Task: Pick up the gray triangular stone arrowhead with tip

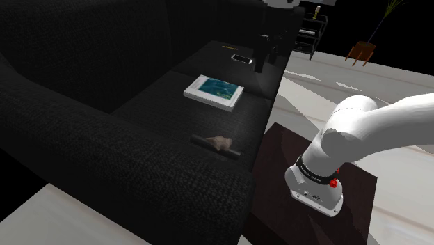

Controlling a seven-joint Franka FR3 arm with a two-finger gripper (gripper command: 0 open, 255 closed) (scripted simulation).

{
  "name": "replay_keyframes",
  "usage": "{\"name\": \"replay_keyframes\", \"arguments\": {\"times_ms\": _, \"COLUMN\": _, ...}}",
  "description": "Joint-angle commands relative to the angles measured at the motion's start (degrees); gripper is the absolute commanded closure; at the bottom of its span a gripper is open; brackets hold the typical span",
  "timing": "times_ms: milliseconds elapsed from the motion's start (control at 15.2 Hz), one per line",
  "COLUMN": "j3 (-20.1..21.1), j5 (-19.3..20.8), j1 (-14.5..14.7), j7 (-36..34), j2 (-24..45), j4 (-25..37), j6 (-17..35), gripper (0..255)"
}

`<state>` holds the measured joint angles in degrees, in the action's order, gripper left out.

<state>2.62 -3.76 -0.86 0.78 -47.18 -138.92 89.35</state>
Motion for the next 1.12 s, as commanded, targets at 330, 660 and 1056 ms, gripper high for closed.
{"name": "replay_keyframes", "arguments": {"times_ms": 330, "j3": 4.7, "j5": -3.3, "j1": 2.1, "j7": -3.7, "j2": 1.2, "j4": -6.4, "j6": 7.4, "gripper": 0}}
{"name": "replay_keyframes", "arguments": {"times_ms": 660, "j3": 9.8, "j5": -6.8, "j1": 4.5, "j7": -7.4, "j2": 4.8, "j4": -11.1, "j6": 15.6, "gripper": 0}}
{"name": "replay_keyframes", "arguments": {"times_ms": 1056, "j3": 16.3, "j5": -10.4, "j1": 7.0, "j7": -11.9, "j2": 12.5, "j4": -14.4, "j6": 26.5, "gripper": 0}}
